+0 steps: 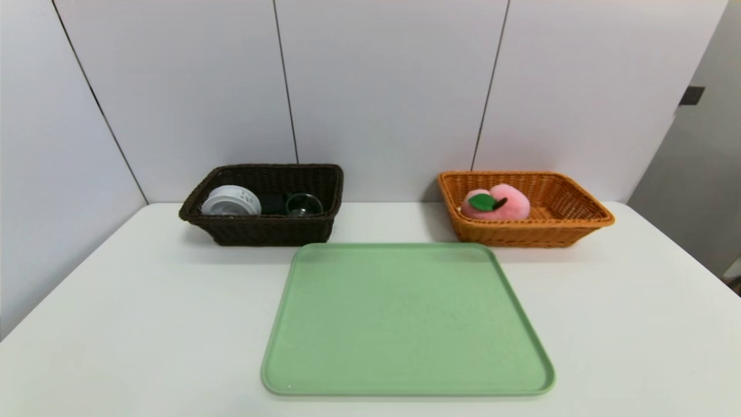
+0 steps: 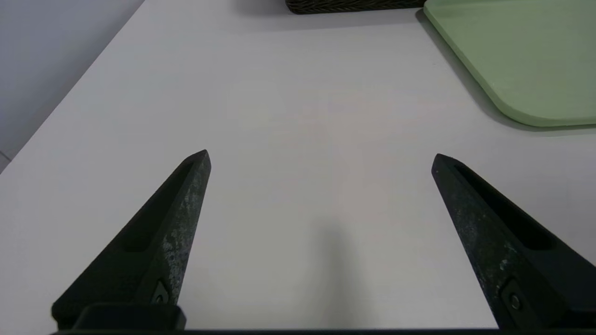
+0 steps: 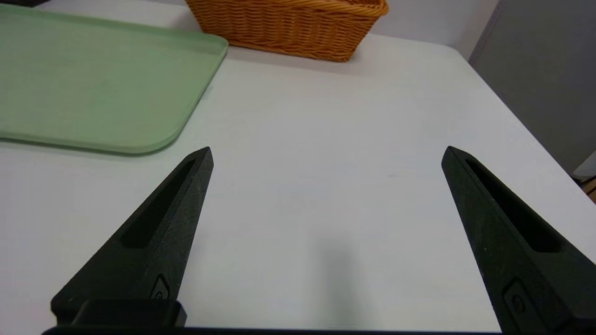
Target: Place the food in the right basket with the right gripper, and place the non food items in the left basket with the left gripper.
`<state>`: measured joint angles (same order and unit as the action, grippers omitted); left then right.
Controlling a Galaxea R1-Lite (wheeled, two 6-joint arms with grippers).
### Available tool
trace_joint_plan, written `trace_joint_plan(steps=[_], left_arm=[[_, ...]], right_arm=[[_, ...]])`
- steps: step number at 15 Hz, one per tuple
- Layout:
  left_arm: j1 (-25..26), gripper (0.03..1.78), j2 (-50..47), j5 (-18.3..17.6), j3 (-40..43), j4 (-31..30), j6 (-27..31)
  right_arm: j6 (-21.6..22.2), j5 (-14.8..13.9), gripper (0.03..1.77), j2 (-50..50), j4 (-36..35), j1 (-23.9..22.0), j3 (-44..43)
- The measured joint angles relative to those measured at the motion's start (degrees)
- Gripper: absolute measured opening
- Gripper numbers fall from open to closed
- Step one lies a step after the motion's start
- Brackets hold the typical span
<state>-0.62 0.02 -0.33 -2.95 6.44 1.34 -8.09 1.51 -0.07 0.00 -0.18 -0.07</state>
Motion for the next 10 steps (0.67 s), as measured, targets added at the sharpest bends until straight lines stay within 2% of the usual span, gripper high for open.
trace_joint_plan(steps=[4, 7, 10], left_arm=[[0.00, 1.69, 0.00, 0.33, 0.43, -0.33, -0.11], [0.00, 1.69, 0.00, 0.20, 0.65, -0.93, -0.55], [0.00, 1.69, 0.00, 0.17, 0.69, -0.93, -0.60]], right_arm=[[0.88, -0.09, 1.69, 0.00, 0.00, 0.00, 0.00], [6.12, -1.02, 1.69, 0.00, -0.05, 0.00, 0.05], [6.84, -1.18, 1.69, 0.00, -0.11, 0.00, 0.05]])
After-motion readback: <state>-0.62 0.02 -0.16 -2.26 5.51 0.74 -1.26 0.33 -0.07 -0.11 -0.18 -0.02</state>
